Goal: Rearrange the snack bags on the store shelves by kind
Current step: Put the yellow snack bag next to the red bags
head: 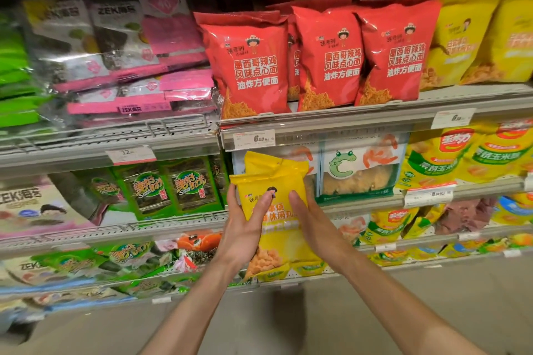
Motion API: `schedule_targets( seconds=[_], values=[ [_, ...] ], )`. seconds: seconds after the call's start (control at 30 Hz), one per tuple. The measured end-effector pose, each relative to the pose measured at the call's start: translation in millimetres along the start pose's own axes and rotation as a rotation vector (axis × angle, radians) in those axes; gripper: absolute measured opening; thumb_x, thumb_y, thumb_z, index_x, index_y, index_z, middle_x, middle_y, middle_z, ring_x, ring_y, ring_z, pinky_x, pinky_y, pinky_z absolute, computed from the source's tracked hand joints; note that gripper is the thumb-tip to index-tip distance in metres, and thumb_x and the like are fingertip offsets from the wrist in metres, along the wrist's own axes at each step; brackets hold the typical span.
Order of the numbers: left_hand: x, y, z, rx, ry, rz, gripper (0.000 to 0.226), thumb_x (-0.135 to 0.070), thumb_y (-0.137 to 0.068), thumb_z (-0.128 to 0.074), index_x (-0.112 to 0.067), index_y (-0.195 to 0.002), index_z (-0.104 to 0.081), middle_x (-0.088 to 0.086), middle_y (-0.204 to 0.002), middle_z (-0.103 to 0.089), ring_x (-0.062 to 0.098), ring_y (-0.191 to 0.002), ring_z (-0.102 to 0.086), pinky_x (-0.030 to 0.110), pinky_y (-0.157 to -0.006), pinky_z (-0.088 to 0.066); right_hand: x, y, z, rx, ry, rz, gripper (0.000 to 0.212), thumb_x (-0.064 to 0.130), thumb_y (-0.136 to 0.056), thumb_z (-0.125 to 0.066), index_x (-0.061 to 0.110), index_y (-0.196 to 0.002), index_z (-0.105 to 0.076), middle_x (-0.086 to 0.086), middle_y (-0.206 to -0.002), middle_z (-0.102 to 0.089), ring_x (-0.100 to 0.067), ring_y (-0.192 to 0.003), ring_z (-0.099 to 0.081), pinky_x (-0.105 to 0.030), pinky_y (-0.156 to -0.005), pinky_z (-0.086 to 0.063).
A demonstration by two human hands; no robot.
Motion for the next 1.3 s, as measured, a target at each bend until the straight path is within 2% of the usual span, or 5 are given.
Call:
schedule_targets(
  seconds=[0.33, 0.57, 0.77, 0.93, 1.3],
  values=[
    [-82.2, 51.5, -52.3, 0.023, 0.016, -0.125, 0.106, -0.094, -0.078, -0.046, -0.032, -0.162, -0.03, -0.014, -0.163, -0.039, 0.009, -0.152, -0.034, 0.043, -0.128, -0.024, 49.3, 82.0, 76.8, -0.193, 0.077, 0.076, 0.053, 0.053, -0.105, -0.033, 0.041, -0.156, -0.022, 0.035, -0.135, -0.028, 0.016, -0.126, -0.029, -0.003, -0.098, -0.022],
    [-165.6, 98.6, -164.1, 0.007, 0.057, -0.259, 0.031, -0.049, -0.102, -0.051, -0.043, -0.132, -0.054, -0.033, -0.122, -0.06, -0.028, -0.108, -0.053, 0.002, -0.095, -0.039, 68.0, 137.4, 206.4, -0.261, 0.118, 0.14, 0.065, 0.063, -0.1, -0.036, 0.037, -0.159, -0.024, 0.025, -0.153, -0.029, 0.004, -0.137, -0.025, -0.022, -0.108, -0.02],
    [-234.3, 111.9, -267.0, 0.086, 0.101, -0.323, 0.037, -0.057, -0.101, -0.05, -0.041, -0.133, -0.058, -0.03, -0.12, -0.068, -0.019, -0.109, -0.061, 0.01, -0.094, -0.045, 90.2, 169.5, 323.6, -0.301, 0.147, 0.246, 0.067, 0.069, -0.097, -0.038, 0.036, -0.155, -0.036, 0.022, -0.152, -0.043, 0.002, -0.139, -0.038, -0.027, -0.117, -0.028],
    [-280.3, 94.0, -326.8, 0.127, 0.09, -0.355, 0.056, -0.07, -0.093, -0.051, -0.041, -0.14, -0.054, -0.029, -0.125, -0.066, -0.015, -0.112, -0.061, 0.007, -0.094, -0.046, 111.9, 171.8, 397.9, -0.322, 0.13, 0.288, 0.046, 0.052, -0.104, -0.04, 0.036, -0.147, -0.043, 0.034, -0.134, -0.048, 0.026, -0.119, -0.044, 0.009, -0.084, -0.027],
    [-329.4, 0.9, -421.2, 0.127, 0.176, -0.363, 0.06, -0.062, -0.099, -0.048, -0.041, -0.153, -0.037, -0.024, -0.14, -0.048, -0.002, -0.131, -0.043, 0.023, -0.105, -0.027, 137.3, 103.5, 512.4, -0.367, 0.203, 0.331, 0.062, 0.064, -0.097, -0.04, 0.036, -0.153, -0.041, 0.026, -0.147, -0.049, 0.005, -0.135, -0.045, -0.028, -0.118, -0.031]
  ],
)
Point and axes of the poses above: each hand's wrist, its own y-axis away from the middle knuckle, its own z-axis out of the back of the hand, x = y × z, the point moved 8 cm from there along -y, towards the middle knuckle
